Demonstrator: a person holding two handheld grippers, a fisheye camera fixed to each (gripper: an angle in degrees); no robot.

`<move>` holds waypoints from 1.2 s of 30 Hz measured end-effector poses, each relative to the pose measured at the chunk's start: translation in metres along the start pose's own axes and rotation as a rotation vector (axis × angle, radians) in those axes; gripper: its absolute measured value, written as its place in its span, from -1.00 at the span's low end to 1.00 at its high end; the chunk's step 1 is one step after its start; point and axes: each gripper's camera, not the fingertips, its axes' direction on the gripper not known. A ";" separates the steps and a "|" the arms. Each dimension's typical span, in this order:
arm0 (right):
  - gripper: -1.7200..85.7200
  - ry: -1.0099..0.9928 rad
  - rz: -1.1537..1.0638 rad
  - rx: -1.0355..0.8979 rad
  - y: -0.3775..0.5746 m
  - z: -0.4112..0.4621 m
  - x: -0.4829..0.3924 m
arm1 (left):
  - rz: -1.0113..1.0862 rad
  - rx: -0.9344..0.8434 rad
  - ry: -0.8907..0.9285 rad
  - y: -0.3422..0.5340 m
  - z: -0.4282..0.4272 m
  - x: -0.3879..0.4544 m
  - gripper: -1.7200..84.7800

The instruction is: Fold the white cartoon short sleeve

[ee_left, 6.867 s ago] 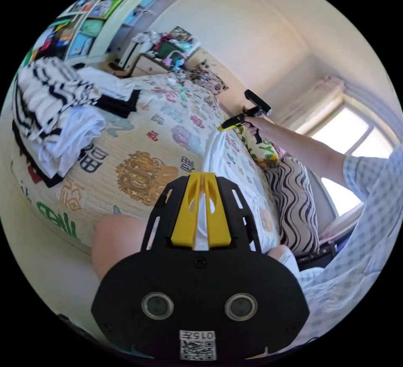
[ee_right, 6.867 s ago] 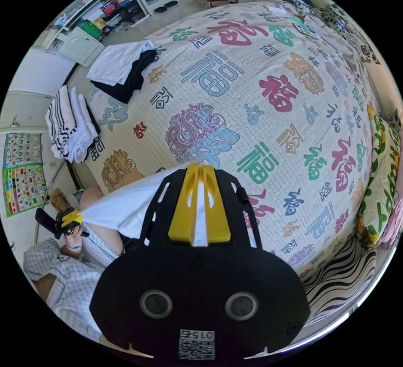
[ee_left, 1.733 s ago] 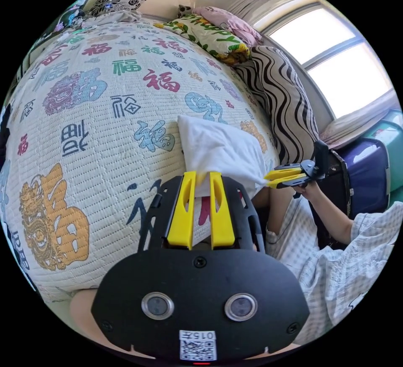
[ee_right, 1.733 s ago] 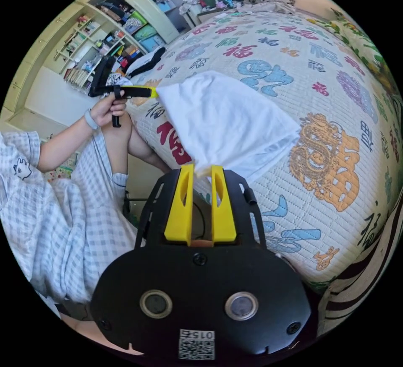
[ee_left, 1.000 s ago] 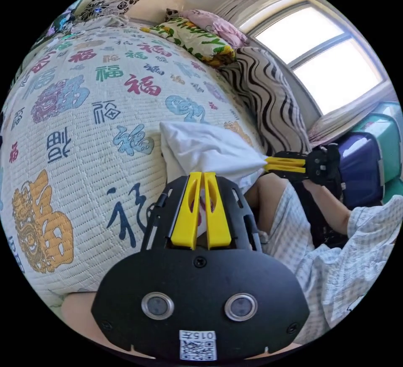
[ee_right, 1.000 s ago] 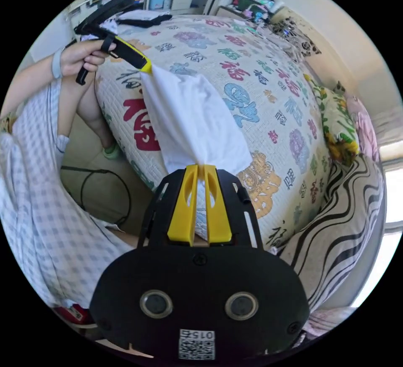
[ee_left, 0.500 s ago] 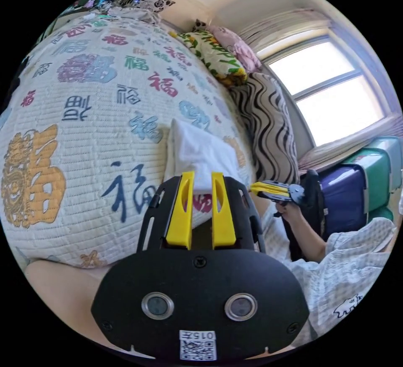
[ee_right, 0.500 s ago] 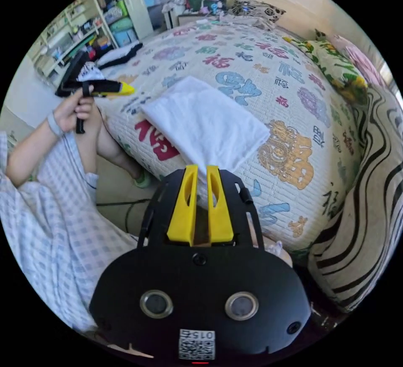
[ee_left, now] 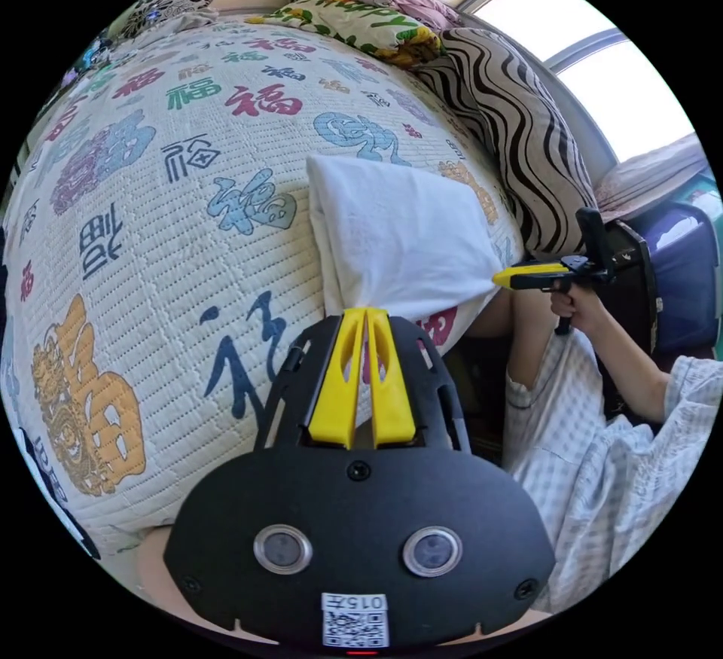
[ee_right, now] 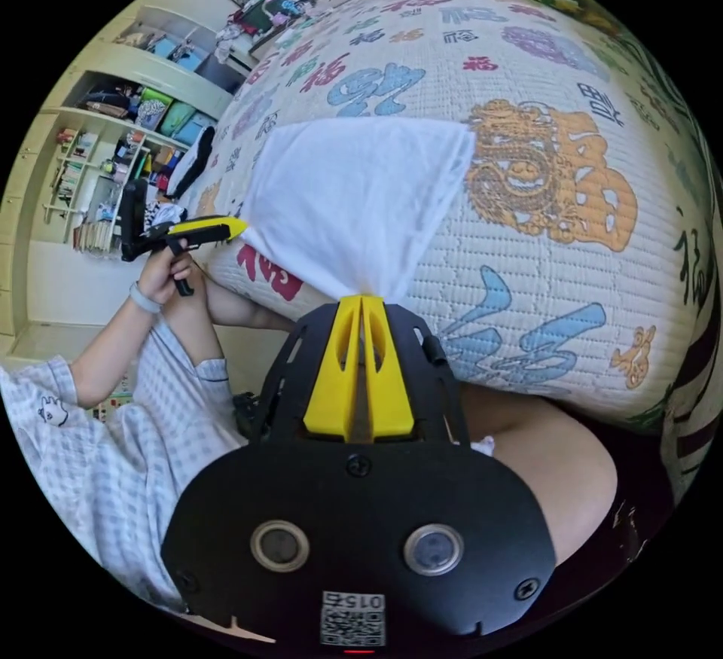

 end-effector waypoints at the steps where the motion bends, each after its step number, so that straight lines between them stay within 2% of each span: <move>1: -0.96 -0.034 0.016 0.033 0.006 -0.006 0.016 | -0.007 0.007 0.039 0.000 -0.011 -0.009 -0.94; 3: -0.94 -0.141 0.049 0.138 0.016 -0.021 0.044 | -0.034 0.057 0.117 -0.001 -0.031 -0.027 -0.89; 6: -0.77 -0.282 0.126 0.281 0.027 -0.031 0.101 | -0.103 0.169 0.226 -0.007 -0.063 -0.066 -0.75; 11: -0.65 -0.571 0.228 0.196 0.012 0.030 0.191 | -0.219 0.084 0.426 -0.041 -0.060 -0.137 -0.65; 17: -0.67 -0.735 0.193 0.162 -0.012 0.095 0.220 | -0.222 0.020 0.624 -0.081 -0.045 -0.172 -0.67; 22: -0.71 -0.777 0.115 0.091 -0.048 0.142 0.207 | -0.164 -0.054 0.729 -0.129 -0.034 -0.163 -0.68; 28: -0.82 -0.773 0.121 0.014 -0.084 0.190 0.183 | -0.123 -0.123 0.741 -0.167 -0.044 -0.161 -0.81; 31: -0.84 -0.741 0.132 0.041 -0.091 0.191 0.164 | -0.146 -0.099 0.751 -0.175 -0.074 -0.171 -0.88; 36: -0.87 -0.695 0.031 0.039 -0.117 0.189 0.087 | -0.047 -0.028 0.739 -0.174 -0.161 -0.178 -0.91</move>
